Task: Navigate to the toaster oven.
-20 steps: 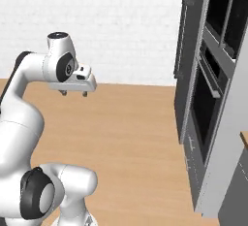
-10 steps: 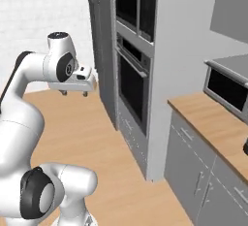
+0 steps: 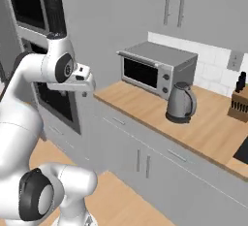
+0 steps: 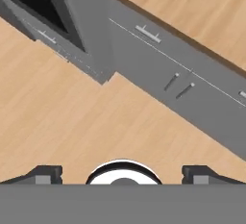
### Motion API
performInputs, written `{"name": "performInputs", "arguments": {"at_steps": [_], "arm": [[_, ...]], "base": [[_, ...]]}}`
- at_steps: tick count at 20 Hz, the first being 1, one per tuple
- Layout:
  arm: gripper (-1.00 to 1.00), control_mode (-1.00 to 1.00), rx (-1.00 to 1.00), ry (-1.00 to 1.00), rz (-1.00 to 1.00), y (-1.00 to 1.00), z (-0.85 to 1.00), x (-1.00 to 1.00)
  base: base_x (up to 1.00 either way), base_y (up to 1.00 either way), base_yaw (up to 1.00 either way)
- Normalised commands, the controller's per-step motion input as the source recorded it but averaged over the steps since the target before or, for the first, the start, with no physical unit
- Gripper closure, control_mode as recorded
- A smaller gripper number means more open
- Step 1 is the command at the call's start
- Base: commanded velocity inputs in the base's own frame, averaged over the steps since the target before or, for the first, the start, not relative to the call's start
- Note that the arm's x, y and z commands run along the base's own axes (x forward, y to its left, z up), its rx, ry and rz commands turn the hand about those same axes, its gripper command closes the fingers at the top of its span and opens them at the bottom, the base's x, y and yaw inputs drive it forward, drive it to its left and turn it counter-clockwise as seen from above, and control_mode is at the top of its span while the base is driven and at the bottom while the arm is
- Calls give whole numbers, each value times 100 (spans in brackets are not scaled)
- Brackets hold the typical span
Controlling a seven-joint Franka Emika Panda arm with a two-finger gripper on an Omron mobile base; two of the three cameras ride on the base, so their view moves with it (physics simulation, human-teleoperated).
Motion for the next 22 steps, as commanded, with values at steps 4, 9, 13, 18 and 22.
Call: {"name": "performInputs", "arguments": {"at_steps": [4,9,13,18,22], "arm": [[-100,100,0,0,0,0,0,0],[-100,100,0,0,0,0,0,0],[-100,100,0,0,0,0,0,0],[-100,100,0,0,0,0,0,0],[-100,100,0,0,0,0,0,0]], "base": [[76,-3,-70],[89,49,-44],[77,66,-30],[67,34,-26],[48,0,-23]]}}
